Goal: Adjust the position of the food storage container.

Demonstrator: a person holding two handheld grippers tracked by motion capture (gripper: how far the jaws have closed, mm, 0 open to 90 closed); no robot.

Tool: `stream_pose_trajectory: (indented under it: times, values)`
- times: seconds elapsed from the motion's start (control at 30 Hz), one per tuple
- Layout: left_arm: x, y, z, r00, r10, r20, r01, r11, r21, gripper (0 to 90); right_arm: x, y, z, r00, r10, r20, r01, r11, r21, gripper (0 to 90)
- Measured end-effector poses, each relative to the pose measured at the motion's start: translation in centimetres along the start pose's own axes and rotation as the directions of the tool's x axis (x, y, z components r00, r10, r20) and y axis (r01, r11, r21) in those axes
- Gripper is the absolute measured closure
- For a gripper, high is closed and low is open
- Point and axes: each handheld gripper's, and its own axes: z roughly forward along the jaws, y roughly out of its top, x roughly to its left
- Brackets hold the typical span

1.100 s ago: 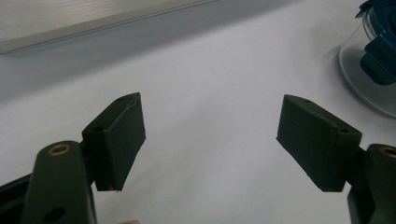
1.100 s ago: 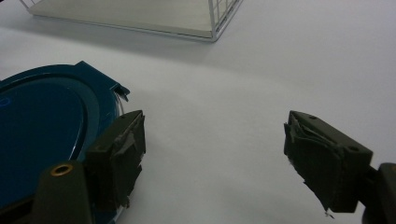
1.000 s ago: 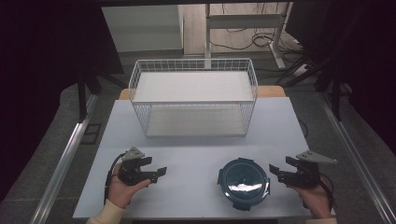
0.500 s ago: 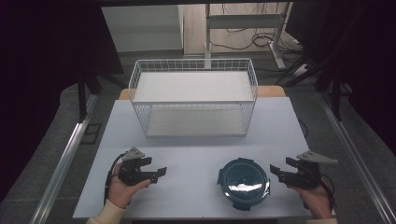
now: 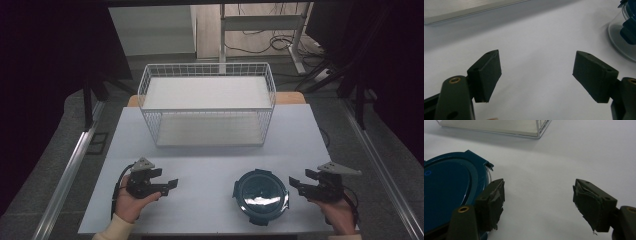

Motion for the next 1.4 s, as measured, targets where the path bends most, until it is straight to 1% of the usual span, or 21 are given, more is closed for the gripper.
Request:
stream_pose_trajectory:
  times: [0.13,0.3,0.33,0.37,0.47,0.5,0.53,0.63,0.67,0.7,0.73,0.77,0.8,0.83,0.9,1.0,1.2,1.23,1.27,1.3,1.4]
  values:
    - [0.1,0.0,0.0,1.0000,0.004,0.000,-0.004,1.0000,0.002,22.5,0.0,0.0,-0.3,0.9999,-0.007,0.007,0.007,1.000,0.011,26.9]
    - [0.1,0.0,-0.1,1.0000,0.004,-0.001,-0.004,1.0000,0.004,22.5,0.1,0.2,-1.4,0.9999,-0.009,0.005,0.009,1.000,0.005,33.5]
    - [0.0,0.0,-0.1,1.0000,0.002,-0.001,-0.002,1.0000,0.005,22.5,0.2,0.1,-1.6,0.9998,-0.018,0.002,0.018,1.000,0.014,36.2]
    - [0.0,0.0,-0.1,1.0000,0.004,-0.002,-0.004,1.0000,0.007,22.3,0.4,0.0,-1.9,0.9997,-0.025,-0.005,0.025,0.999,0.037,42.5]
    - [0.0,0.0,-0.1,1.0000,0.006,-0.002,-0.006,1.0000,0.007,22.3,0.6,-0.2,-2.0,0.9992,-0.039,-0.007,0.040,0.997,0.062,47.7]
    - [0.0,0.0,-0.2,1.0000,0.006,-0.002,-0.006,1.0000,0.005,22.3,0.9,-0.3,-2.2,0.9984,-0.052,-0.023,0.054,0.996,0.077,54.0]
    - [0.0,0.0,-0.2,1.0000,0.006,-0.002,-0.006,1.0000,0.005,22.2,0.9,-0.3,-2.2,0.9984,-0.052,-0.023,0.054,0.996,0.077,54.0]
    - [0.0,0.0,-0.1,1.0000,0.006,-0.004,-0.006,1.0000,0.007,22.3,1.5,-0.5,-2.4,0.9959,-0.086,-0.029,0.088,0.991,0.104,64.7]
    - [0.0,0.0,-0.1,1.0000,0.006,-0.004,-0.006,1.0000,0.007,22.3,1.5,-0.5,-2.4,0.9959,-0.086,-0.029,0.088,0.991,0.104,64.7]
    - [-0.1,0.1,0.0,0.9999,0.010,-0.007,-0.010,0.9999,0.010,22.2,1.7,-0.7,-2.6,0.9950,-0.096,-0.027,0.099,0.987,0.126,72.4]
    - [-0.1,0.1,0.0,0.9999,0.010,-0.007,-0.010,0.9999,0.010,22.3,1.7,-0.7,-2.6,0.9950,-0.096,-0.027,0.099,0.987,0.126,72.4]
    - [-0.2,0.1,0.1,0.9998,0.017,-0.010,-0.016,0.9998,0.010,22.3,1.9,-0.9,-2.6,0.9944,-0.101,-0.030,0.104,0.984,0.141,79.9]
    - [-0.2,0.1,0.1,0.9998,0.017,-0.010,-0.016,0.9998,0.010,22.3,1.9,-0.9,-2.6,0.9944,-0.101,-0.030,0.104,0.984,0.141,79.9]
    - [-0.4,0.1,0.1,0.9998,0.020,-0.009,-0.020,0.9998,0.009,22.3,2.1,-1.1,-2.6,0.9936,-0.105,-0.043,0.110,0.981,0.158,84.7]
    - [-0.6,0.1,0.0,0.9997,0.022,-0.011,-0.022,0.9997,0.008,22.3,2.2,-1.2,-2.6,0.9928,-0.110,-0.047,0.117,0.980,0.163,86.4]
    - [-0.8,0.2,-0.1,0.9996,0.025,-0.011,-0.025,0.9997,0.002,22.3,3.2,-1.6,-2.7,0.9887,-0.134,-0.066,0.145,0.969,0.202,89.3]
    - [-0.9,0.2,-0.3,0.9996,0.027,-0.012,-0.027,0.9996,-0.002,22.2,4.5,-2.4,-3.0,0.9826,-0.158,-0.097,0.177,0.956,0.232,89.4]
    - [-0.9,0.2,-0.1,0.9995,0.029,-0.015,-0.029,0.9996,0.003,22.2,5.1,-2.7,-2.8,0.9803,-0.164,-0.111,0.187,0.949,0.253,89.5]
    - [-0.9,0.2,-0.1,0.9995,0.029,-0.015,-0.029,0.9996,0.003,22.2,5.1,-2.7,-2.8,0.9803,-0.164,-0.111,0.187,0.949,0.253,89.5]
    - [-0.9,0.2,0.1,0.9994,0.029,-0.017,-0.029,0.9995,0.009,22.3,5.5,-2.9,-2.4,0.9759,-0.195,-0.097,0.215,0.933,0.288,89.5]
    - [-0.9,0.1,0.2,0.9992,0.032,-0.023,-0.032,0.9995,0.006,22.4,5.6,-2.8,-2.3,0.9771,-0.192,-0.092,0.211,0.934,0.290,89.5]
